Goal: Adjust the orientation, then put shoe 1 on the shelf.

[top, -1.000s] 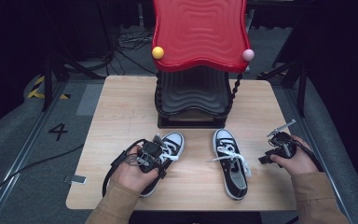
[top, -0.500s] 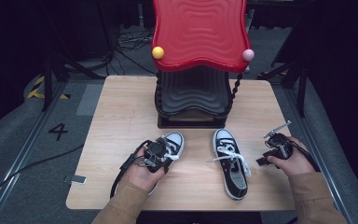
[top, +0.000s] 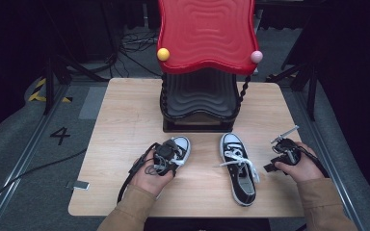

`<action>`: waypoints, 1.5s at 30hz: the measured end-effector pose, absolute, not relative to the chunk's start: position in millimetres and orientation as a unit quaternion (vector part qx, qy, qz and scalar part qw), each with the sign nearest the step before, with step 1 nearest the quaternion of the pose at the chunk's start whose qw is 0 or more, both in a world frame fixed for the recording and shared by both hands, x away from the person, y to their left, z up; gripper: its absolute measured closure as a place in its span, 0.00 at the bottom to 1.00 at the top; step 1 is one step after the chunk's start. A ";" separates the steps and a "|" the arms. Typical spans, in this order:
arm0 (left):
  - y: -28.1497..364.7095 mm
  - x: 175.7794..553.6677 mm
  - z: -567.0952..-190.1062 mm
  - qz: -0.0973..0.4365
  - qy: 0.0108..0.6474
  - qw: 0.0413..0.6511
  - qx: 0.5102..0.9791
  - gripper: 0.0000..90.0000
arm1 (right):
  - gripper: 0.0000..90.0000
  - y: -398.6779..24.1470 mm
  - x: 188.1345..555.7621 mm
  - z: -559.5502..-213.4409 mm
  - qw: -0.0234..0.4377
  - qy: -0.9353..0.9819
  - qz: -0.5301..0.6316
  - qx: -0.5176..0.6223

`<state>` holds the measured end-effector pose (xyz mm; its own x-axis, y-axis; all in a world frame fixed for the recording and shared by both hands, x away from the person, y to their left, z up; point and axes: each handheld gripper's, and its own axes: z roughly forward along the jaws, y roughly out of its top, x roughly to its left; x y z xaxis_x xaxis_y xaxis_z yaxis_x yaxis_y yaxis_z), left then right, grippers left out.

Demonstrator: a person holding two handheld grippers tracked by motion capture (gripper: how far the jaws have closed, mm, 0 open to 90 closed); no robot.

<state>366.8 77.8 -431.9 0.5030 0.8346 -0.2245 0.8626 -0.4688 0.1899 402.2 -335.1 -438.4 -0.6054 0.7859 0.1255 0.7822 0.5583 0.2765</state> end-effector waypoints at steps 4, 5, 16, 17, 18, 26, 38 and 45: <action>78.3 364.8 -429.1 -0.042 0.494 0.140 0.857 0.88 | 0.57 -338.2 400.8 -439.2 0.006 0.880 0.153 0.449; 77.8 364.5 -428.1 -0.038 0.493 0.139 0.858 0.90 | 0.57 -339.1 400.6 -439.5 0.006 0.880 0.153 0.450; 77.8 361.7 -410.8 -0.019 0.487 0.160 0.859 0.95 | 0.57 -342.9 399.6 -440.1 0.009 0.878 0.156 0.452; 77.8 360.6 -408.4 -0.019 0.487 0.165 0.857 0.96 | 0.57 -343.0 399.7 -440.0 0.009 0.878 0.156 0.452; 78.0 359.3 -404.5 -0.023 0.485 0.167 0.858 0.96 | 0.57 -342.9 399.6 -439.9 0.009 0.878 0.156 0.452; 72.3 351.8 -376.3 -0.015 0.459 0.192 0.867 0.96 | 0.57 -341.7 399.0 -442.4 0.007 0.878 0.155 0.454; 64.0 352.3 -343.3 -0.001 0.434 0.210 0.876 0.96 | 0.57 -347.8 394.1 -441.2 0.011 0.875 0.158 0.458; 62.0 356.9 -322.1 0.015 0.425 0.228 0.876 0.95 | 0.57 -352.3 389.3 -440.9 0.012 0.872 0.160 0.463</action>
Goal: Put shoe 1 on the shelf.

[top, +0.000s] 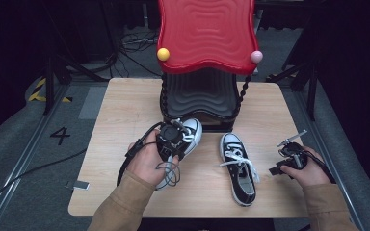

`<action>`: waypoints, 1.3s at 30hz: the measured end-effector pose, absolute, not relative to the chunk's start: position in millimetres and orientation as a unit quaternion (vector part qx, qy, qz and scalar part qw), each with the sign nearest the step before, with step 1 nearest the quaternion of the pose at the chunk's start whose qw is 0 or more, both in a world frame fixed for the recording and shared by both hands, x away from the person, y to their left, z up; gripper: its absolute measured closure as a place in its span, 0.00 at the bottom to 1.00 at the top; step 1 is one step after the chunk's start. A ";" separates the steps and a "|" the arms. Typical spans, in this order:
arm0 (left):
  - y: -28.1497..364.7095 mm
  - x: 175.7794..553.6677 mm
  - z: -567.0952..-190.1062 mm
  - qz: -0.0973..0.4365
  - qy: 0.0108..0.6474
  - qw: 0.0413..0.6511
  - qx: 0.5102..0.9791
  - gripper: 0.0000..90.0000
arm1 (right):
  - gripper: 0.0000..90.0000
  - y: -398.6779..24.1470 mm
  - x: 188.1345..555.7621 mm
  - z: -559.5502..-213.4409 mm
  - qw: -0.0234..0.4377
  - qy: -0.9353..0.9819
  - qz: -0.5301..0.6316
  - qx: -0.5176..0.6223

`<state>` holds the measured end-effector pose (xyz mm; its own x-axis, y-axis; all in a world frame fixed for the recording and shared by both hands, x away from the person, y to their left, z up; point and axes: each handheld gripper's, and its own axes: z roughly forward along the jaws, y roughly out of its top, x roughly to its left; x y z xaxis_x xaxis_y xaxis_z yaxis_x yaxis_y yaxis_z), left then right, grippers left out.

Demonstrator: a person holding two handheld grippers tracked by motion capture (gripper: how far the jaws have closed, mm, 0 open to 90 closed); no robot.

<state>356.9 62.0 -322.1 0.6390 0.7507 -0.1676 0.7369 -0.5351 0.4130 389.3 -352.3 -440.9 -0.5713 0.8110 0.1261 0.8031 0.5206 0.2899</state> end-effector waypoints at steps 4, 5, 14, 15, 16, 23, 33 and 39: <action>60.9 363.6 -309.5 0.029 0.424 0.240 0.872 0.95 | 0.57 -354.7 386.9 -441.6 0.014 0.871 0.159 0.464; 60.3 365.8 -307.0 0.034 0.424 0.242 0.872 0.96 | 0.57 -355.1 386.1 -441.7 0.014 0.870 0.159 0.466; 51.7 394.5 -297.1 0.062 0.440 0.248 0.861 0.95 | 0.58 -354.3 383.1 -440.4 0.021 0.872 0.166 0.460; 50.4 397.3 -297.1 0.068 0.440 0.249 0.860 0.95 | 0.58 -354.3 382.9 -440.2 0.021 0.872 0.166 0.460; 49.0 399.9 -297.1 0.074 0.442 0.252 0.858 0.95 | 0.58 -354.2 382.8 -440.1 0.022 0.872 0.168 0.459; 36.5 418.9 -293.5 0.094 0.448 0.259 0.851 0.95 | 0.59 -352.8 384.1 -441.4 0.023 0.874 0.169 0.455; 23.9 442.8 -295.3 0.135 0.467 0.277 0.829 0.95 | 0.59 -349.7 385.6 -443.5 0.021 0.877 0.170 0.450; 18.7 452.5 -301.1 0.151 0.476 0.289 0.817 0.95 | 0.59 -349.6 385.4 -444.8 0.018 0.877 0.170 0.450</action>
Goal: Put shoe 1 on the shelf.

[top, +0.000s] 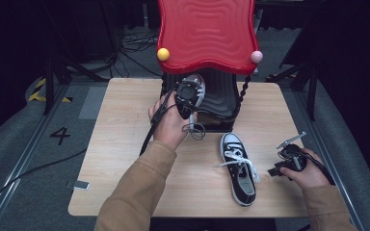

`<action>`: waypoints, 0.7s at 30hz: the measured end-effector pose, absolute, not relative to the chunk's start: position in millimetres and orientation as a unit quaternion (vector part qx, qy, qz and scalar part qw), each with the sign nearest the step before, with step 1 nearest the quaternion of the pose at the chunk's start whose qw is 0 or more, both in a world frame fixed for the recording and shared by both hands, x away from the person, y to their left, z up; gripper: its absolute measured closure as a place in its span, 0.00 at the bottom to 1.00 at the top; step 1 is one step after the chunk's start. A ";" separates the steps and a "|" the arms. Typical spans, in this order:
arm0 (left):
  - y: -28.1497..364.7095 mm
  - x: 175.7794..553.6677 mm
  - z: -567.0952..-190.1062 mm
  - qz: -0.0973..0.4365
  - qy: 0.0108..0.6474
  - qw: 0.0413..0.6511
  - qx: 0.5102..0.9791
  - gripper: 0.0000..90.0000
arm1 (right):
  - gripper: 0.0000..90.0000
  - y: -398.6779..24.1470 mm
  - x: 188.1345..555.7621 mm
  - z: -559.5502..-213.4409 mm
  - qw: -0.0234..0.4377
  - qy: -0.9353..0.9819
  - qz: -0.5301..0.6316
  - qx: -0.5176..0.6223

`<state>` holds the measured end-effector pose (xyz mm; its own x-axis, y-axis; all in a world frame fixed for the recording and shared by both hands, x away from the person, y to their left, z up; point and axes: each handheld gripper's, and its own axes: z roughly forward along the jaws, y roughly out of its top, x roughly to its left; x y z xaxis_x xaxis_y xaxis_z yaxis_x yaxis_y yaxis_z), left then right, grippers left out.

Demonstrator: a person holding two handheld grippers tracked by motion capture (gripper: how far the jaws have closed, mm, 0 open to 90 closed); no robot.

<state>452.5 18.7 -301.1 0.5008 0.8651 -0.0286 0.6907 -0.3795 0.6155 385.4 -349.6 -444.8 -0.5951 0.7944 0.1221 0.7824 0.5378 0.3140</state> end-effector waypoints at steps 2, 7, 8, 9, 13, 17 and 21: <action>18.2 456.1 -303.8 0.153 0.478 0.290 0.814 0.95 | 0.59 -349.0 385.2 -445.1 0.015 0.877 0.171 0.450; 17.8 463.1 -309.8 0.163 0.484 0.295 0.808 0.95 | 0.59 -347.7 384.9 -445.8 0.012 0.877 0.172 0.448; 17.7 464.3 -310.6 0.164 0.483 0.298 0.807 0.95 | 0.59 -347.6 385.0 -446.2 0.010 0.878 0.171 0.446; 17.0 464.7 -310.8 0.168 0.482 0.302 0.805 0.95 | 0.59 -347.3 385.0 -447.1 0.010 0.878 0.170 0.447; 14.4 466.7 -313.8 0.192 0.488 0.307 0.794 0.95 | 0.59 -346.9 384.6 -447.8 0.009 0.878 0.171 0.447; 15.5 470.3 -315.7 0.204 0.491 0.318 0.785 0.95 | 0.59 -348.6 382.9 -447.8 0.010 0.877 0.172 0.448; 12.0 477.1 -319.5 0.219 0.496 0.309 0.782 0.95 | 0.59 -350.3 381.4 -447.9 0.009 0.876 0.173 0.450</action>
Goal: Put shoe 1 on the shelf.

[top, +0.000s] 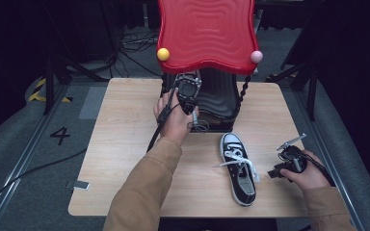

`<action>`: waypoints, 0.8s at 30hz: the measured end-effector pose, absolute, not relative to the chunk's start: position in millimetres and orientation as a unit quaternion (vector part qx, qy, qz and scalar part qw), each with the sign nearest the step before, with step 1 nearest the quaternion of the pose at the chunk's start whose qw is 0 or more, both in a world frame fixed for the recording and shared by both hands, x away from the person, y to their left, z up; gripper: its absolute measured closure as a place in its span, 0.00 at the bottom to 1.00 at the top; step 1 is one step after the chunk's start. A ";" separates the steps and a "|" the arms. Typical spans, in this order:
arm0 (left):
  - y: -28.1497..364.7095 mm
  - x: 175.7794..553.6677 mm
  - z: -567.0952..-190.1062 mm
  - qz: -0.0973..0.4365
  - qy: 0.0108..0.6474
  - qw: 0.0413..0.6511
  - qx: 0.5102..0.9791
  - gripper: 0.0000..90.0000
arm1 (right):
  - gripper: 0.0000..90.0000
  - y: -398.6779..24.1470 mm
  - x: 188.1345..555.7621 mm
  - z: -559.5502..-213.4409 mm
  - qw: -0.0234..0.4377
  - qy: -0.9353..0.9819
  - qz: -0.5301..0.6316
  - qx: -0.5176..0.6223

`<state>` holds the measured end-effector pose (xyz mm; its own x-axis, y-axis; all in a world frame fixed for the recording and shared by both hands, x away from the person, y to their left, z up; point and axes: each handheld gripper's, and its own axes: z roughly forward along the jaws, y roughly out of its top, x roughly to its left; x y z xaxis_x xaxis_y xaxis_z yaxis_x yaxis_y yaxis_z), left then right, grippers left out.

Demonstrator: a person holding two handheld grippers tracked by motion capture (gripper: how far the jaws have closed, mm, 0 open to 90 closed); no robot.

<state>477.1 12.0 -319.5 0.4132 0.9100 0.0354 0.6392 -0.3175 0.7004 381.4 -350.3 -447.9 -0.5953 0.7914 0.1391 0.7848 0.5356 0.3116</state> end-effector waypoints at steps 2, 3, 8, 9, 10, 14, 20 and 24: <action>8.0 479.4 -320.5 0.218 0.496 0.305 0.783 0.95 | 0.59 -350.2 380.5 -448.0 0.010 0.877 0.173 0.448; 8.0 479.4 -320.5 0.218 0.496 0.305 0.783 0.95 | 0.59 -350.2 380.5 -448.0 0.010 0.877 0.173 0.448; -1.6 490.5 -326.9 0.197 0.501 0.293 0.790 0.93 | 0.59 -350.0 378.8 -448.0 0.010 0.878 0.172 0.446; -3.5 492.0 -328.2 0.197 0.499 0.289 0.793 0.93 | 0.59 -349.7 378.5 -447.9 0.011 0.878 0.173 0.446; -5.3 492.3 -328.2 0.199 0.497 0.283 0.796 0.93 | 0.59 -349.7 378.5 -447.9 0.011 0.878 0.173 0.446; -8.2 491.6 -329.3 0.198 0.468 0.293 0.810 0.78 | 0.59 -350.4 378.1 -446.4 0.011 0.877 0.176 0.447; -6.9 480.9 -327.3 0.191 0.425 0.289 0.836 0.54 | 0.59 -348.5 379.2 -446.7 0.011 0.880 0.172 0.443; -2.7 473.7 -320.1 0.194 0.420 0.295 0.836 0.51 | 0.59 -344.1 380.5 -447.9 0.011 0.883 0.169 0.438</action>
